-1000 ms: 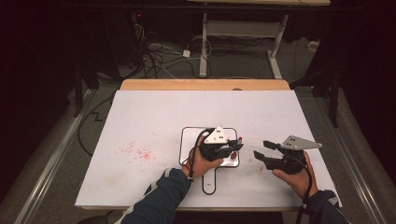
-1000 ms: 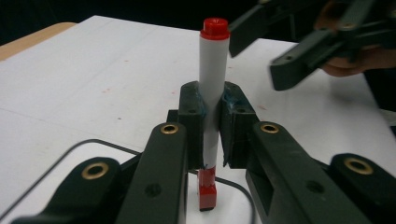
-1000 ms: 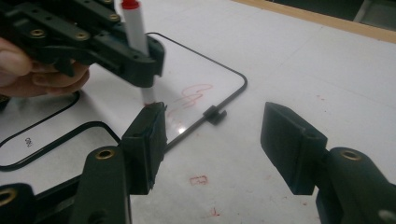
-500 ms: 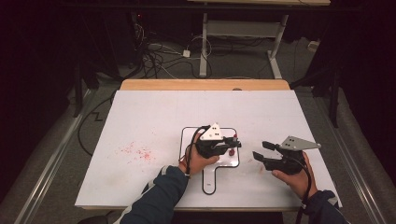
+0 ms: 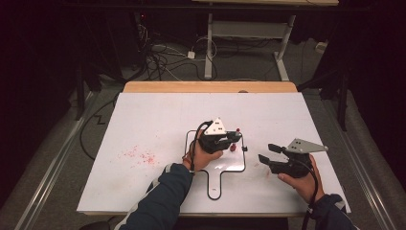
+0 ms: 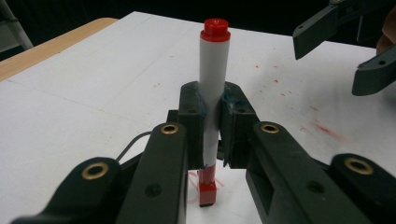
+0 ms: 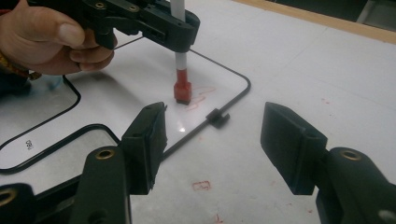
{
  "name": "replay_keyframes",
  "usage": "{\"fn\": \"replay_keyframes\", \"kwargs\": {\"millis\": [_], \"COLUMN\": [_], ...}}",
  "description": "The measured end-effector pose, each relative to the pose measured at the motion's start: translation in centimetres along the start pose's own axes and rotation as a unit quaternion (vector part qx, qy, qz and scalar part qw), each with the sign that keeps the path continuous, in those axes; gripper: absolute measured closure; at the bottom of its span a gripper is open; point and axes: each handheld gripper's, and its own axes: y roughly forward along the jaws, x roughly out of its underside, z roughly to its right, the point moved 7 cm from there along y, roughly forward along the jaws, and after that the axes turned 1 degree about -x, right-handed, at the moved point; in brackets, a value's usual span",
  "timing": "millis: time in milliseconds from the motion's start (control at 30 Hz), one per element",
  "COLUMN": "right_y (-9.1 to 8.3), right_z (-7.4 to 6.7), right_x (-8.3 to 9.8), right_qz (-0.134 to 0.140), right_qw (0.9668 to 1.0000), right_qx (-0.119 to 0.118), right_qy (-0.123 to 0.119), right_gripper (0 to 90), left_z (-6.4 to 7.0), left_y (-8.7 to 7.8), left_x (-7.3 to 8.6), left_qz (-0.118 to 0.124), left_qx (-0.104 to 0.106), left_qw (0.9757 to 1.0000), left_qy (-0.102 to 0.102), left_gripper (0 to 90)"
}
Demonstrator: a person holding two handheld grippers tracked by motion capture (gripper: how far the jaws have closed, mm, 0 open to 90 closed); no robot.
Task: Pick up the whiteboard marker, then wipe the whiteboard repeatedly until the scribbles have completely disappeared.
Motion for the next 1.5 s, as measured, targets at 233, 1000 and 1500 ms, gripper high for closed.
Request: {"fn": "replay_keyframes", "kwargs": {"millis": [233, 1000, 1500], "right_y": [0.0, 0.1, -0.1], "right_z": [-0.1, -0.4, -0.5], "right_x": [0.0, 0.4, 0.6], "right_qz": [-0.001, -0.005, -0.006], "right_qw": [1.0000, 0.9999, 0.9999], "right_qx": [0.000, -0.002, -0.005], "right_qy": [-0.005, -0.015, -0.015], "right_gripper": [41.7, 41.7, 41.6], "left_z": [-0.3, -1.8, -2.8], "left_y": [0.3, 1.0, 1.5], "left_x": [-0.2, -0.5, -0.7], "left_qz": [-0.004, -0.003, 0.002], "left_qx": [-0.005, -0.025, -0.032], "left_qw": [1.0000, 0.9997, 0.9991], "left_qy": [0.002, -0.002, -0.026], "left_gripper": [78.8, 78.8, 78.8]}}
